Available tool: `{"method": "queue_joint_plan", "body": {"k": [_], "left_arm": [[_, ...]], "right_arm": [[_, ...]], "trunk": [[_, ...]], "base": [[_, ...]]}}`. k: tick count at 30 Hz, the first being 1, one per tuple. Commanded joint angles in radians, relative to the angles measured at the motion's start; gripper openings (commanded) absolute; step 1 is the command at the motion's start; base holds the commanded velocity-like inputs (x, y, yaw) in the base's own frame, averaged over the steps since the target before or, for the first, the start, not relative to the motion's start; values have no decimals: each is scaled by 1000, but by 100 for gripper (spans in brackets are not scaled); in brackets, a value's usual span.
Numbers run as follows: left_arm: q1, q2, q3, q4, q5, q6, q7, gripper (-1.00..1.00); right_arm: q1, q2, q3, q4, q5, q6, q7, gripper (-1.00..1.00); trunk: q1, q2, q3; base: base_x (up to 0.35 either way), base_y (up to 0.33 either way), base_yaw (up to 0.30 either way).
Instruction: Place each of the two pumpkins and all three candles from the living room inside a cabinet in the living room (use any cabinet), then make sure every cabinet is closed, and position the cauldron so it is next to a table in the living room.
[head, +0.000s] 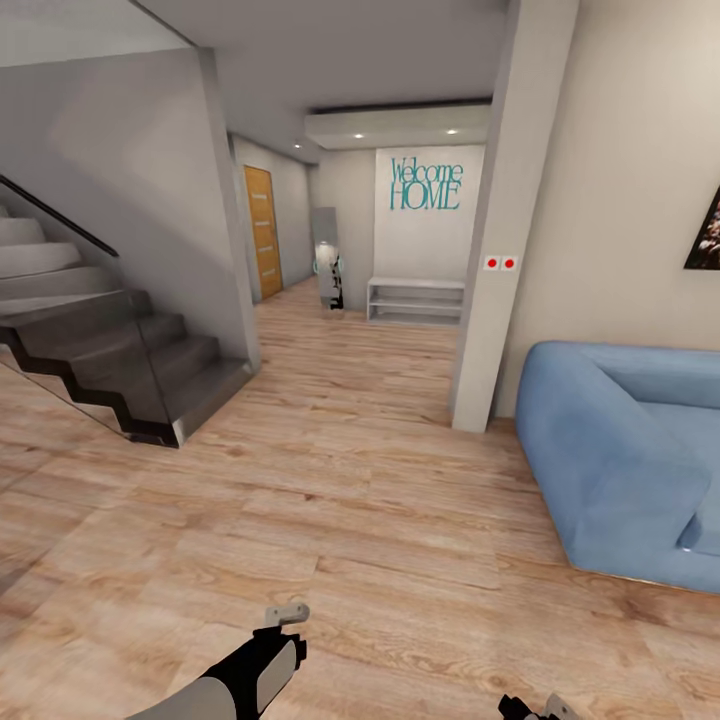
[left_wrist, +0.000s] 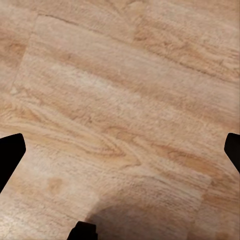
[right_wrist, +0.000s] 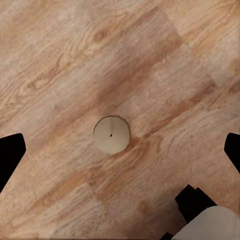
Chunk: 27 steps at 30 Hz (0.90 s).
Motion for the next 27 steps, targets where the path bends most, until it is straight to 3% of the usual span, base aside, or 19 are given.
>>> {"method": "queue_joint_plan", "body": {"k": [1, 7, 19, 27], "left_arm": [[0, 0, -7, -2, 8, 5, 7, 100], [0, 0, -5, -20, 10, 13, 9, 100], [0, 0, 2, -38, 16, 18, 10, 100], [0, 0, 3, -38, 16, 17, 10, 100]], "right_arm": [[0, 1, 12, 12, -4, 4, -4, 100], [0, 0, 52, 33, -3, 5, -4, 100], [0, 0, 56, 34, -3, 4, -4, 100], [0, 1, 56, 31, -3, 4, -4, 100]], "trunk": [[4, -8, -4], [27, -50, -23], [73, -134, -61], [104, -190, -86]], "base": [[0, 0, 0], [0, 0, 0], [-1, 0, 0], [-163, 0, 0]]}}
